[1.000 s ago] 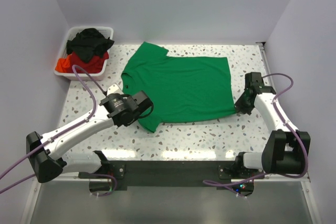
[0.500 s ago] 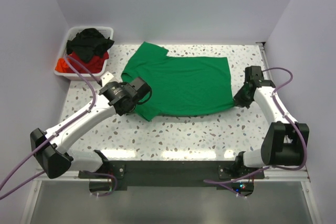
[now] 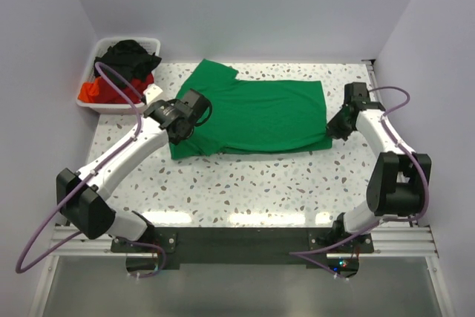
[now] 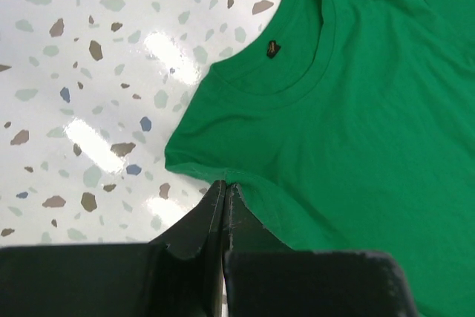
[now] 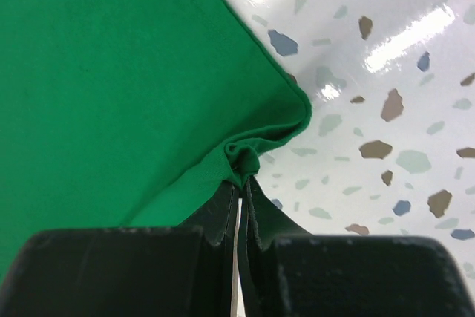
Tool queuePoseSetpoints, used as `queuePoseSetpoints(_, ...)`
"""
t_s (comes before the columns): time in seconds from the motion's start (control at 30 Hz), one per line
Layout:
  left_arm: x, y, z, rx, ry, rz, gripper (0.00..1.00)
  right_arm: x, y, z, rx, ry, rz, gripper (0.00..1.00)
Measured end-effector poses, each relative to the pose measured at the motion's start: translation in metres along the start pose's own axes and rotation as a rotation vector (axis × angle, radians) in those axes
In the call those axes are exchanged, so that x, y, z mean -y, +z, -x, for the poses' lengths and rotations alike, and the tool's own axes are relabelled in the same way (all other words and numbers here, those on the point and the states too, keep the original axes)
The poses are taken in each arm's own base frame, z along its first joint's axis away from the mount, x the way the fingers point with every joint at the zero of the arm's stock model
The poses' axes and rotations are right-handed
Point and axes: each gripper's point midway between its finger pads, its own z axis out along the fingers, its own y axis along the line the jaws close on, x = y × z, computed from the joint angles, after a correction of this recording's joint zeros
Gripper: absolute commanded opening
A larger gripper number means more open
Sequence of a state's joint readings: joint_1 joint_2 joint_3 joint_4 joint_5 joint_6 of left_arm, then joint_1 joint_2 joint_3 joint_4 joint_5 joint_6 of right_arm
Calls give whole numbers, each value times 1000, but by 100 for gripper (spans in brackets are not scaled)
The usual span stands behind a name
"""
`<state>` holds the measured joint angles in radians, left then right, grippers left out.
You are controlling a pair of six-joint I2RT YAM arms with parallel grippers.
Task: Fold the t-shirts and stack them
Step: Fold the tshirt
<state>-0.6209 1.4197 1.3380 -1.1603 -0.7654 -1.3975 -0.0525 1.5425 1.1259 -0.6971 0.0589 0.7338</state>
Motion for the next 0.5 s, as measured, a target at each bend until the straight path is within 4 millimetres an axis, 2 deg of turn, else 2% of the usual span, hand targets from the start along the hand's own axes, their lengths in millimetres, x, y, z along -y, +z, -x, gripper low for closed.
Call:
queuePoseSetpoints(0.27,17,26,17,23,2,6,0,-27,11,23,17,29,39,0)
queuePoseSetpoints(0.5,32,54,16,8,44,14,0,-35,26,30,9,36,36,0)
